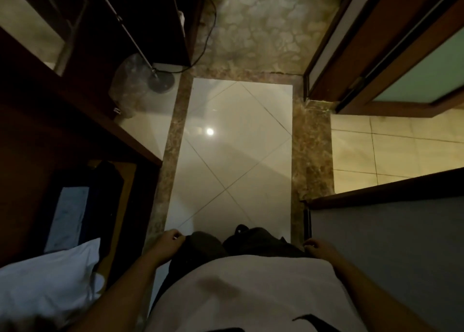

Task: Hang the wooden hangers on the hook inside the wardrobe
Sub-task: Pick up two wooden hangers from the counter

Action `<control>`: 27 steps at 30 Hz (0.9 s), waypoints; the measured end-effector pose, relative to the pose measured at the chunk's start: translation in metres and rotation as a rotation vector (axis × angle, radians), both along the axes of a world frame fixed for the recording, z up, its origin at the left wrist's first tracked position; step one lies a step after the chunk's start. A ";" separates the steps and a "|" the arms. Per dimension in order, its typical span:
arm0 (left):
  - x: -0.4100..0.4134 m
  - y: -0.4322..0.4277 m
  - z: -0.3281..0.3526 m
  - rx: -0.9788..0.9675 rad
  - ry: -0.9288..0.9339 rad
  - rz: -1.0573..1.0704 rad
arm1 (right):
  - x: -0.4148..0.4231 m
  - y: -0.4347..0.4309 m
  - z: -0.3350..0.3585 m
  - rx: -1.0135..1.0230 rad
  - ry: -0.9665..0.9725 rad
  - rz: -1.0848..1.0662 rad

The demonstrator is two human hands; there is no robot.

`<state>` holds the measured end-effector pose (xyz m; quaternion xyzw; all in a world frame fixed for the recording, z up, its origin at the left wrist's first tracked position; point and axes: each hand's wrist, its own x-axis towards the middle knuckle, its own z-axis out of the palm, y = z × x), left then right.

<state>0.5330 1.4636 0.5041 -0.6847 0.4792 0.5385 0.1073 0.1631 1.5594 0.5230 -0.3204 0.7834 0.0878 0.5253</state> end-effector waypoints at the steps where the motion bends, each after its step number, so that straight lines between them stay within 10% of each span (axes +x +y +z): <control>1: -0.008 -0.006 0.001 -0.015 -0.017 -0.007 | -0.008 -0.009 0.000 -0.011 0.000 0.007; 27: -0.146 -0.368 0.003 -0.003 -0.030 -0.359 | -0.102 -0.381 0.027 -0.280 -0.058 -0.131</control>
